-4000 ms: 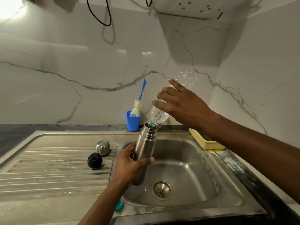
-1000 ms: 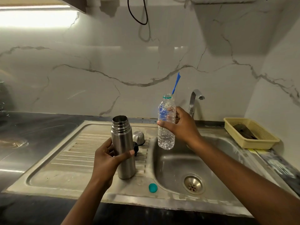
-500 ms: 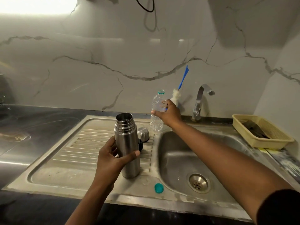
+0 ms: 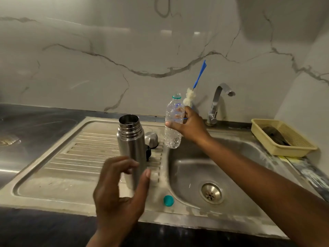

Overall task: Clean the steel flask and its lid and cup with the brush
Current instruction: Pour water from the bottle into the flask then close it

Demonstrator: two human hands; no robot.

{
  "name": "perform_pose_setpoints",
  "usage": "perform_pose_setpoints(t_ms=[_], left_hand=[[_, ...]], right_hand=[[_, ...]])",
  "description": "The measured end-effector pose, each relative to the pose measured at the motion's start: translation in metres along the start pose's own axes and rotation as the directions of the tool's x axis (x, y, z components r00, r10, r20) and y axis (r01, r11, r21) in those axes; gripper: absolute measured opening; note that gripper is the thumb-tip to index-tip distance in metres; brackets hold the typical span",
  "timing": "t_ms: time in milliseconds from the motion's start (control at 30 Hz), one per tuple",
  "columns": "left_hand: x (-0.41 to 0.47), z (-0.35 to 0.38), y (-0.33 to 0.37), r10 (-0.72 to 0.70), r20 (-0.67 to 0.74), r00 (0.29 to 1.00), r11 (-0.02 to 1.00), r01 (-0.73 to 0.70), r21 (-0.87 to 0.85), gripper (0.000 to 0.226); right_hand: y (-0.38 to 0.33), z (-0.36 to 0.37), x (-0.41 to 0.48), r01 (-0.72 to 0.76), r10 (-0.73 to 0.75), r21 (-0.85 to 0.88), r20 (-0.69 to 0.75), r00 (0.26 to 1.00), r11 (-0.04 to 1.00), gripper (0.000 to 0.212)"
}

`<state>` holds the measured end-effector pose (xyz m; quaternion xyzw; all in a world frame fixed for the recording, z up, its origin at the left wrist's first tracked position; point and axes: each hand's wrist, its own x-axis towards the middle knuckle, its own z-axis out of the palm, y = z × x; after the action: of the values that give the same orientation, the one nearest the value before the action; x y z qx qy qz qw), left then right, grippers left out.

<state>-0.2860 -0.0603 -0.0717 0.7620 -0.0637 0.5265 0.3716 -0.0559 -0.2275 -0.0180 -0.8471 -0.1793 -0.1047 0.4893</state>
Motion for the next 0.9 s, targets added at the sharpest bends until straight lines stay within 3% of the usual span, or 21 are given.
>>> perform_pose_setpoints(t_ms=[133,233,333,433,533,667,733,800,900], left_hand=[[0.002,0.034,0.02,0.035,0.185,0.982,0.989,-0.007,-0.148,0.03],[0.014,0.06,0.029,-0.007,0.284,0.959,0.979,0.065,-0.194,0.054],[0.029,0.082,0.029,-0.157,0.362,0.919,0.954,0.236,-0.185,0.079],[0.048,0.099,0.029,-0.33,0.41,0.851,0.872,0.441,-0.214,0.09],[0.066,0.112,0.024,-0.403,0.409,0.819,0.802,0.531,-0.274,0.087],[0.077,0.119,0.017,-0.36,0.373,0.855,0.821,0.48,-0.308,0.056],[0.079,0.119,0.017,-0.342,0.338,0.877,0.832,0.45,-0.326,0.05],[0.081,0.12,0.015,-0.342,0.3,0.891,0.831,0.435,-0.346,0.049],[0.081,0.126,0.009,-0.344,0.264,0.901,0.841,0.421,-0.339,0.051]], right_hand=[[-0.01,-0.016,-0.03,0.049,-0.049,-0.005,0.03,0.998,0.999,0.068],[-0.012,-0.022,-0.046,0.082,-0.081,-0.018,0.043,0.996,0.996,0.07],[-0.011,-0.024,-0.058,0.084,-0.084,-0.009,0.064,0.994,0.996,0.068],[-0.007,-0.024,-0.064,0.098,-0.098,0.008,0.068,0.993,0.995,0.073],[-0.002,-0.026,-0.066,0.137,-0.135,-0.044,0.052,0.989,0.99,0.063],[-0.003,-0.033,-0.067,0.148,-0.144,-0.048,0.076,0.987,0.988,0.066],[-0.006,-0.04,-0.068,0.119,-0.113,-0.115,0.056,0.992,0.986,0.068],[-0.01,-0.048,-0.074,0.084,-0.083,-0.223,0.014,0.996,0.971,0.056],[-0.011,-0.046,-0.098,0.087,-0.012,-0.396,0.187,0.982,0.914,0.041]])
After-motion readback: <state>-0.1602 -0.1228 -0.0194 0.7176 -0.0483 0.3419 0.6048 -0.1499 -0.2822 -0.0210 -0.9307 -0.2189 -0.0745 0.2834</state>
